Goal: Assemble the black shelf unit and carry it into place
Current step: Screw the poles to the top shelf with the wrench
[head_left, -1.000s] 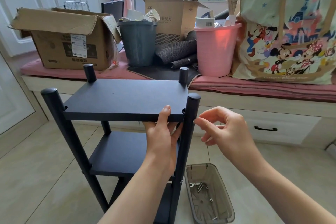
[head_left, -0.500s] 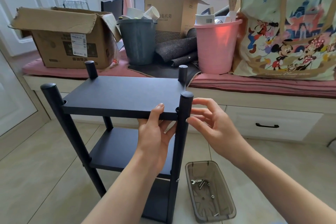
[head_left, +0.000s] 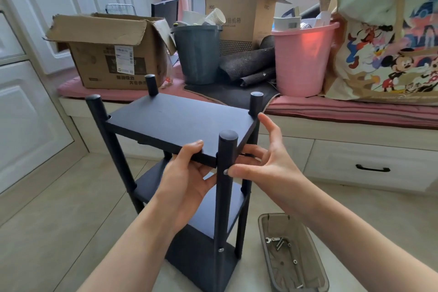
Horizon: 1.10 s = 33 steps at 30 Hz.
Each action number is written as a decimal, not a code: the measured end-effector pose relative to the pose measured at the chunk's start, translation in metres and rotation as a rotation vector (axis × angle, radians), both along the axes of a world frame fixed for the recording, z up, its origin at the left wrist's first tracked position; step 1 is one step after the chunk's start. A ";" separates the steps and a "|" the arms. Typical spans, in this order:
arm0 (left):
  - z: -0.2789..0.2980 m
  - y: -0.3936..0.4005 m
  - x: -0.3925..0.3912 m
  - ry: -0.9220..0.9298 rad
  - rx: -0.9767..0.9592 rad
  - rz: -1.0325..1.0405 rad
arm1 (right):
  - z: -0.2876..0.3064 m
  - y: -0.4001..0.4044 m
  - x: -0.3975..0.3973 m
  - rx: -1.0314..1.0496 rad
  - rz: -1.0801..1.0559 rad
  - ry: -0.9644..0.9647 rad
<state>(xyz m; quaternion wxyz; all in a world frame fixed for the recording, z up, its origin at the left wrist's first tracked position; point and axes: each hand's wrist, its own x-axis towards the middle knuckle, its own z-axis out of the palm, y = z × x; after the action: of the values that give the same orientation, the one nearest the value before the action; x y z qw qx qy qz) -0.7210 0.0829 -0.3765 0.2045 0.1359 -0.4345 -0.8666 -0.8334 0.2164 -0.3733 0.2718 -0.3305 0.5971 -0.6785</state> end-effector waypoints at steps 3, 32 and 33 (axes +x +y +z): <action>0.000 -0.009 0.011 -0.004 -0.025 0.022 | -0.002 -0.012 0.009 -0.046 0.048 0.009; 0.009 -0.029 0.055 -0.080 -0.681 0.204 | 0.002 -0.036 0.025 -0.037 0.043 0.157; 0.009 -0.029 0.056 -0.073 -0.679 0.203 | 0.003 -0.035 0.024 -0.026 0.055 0.140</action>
<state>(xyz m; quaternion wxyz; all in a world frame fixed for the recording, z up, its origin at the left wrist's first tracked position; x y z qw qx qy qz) -0.6654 0.0544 -0.3672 0.3074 0.1333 -0.6892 -0.6425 -0.8093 0.1810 -0.3707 0.2438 -0.3967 0.5965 -0.6538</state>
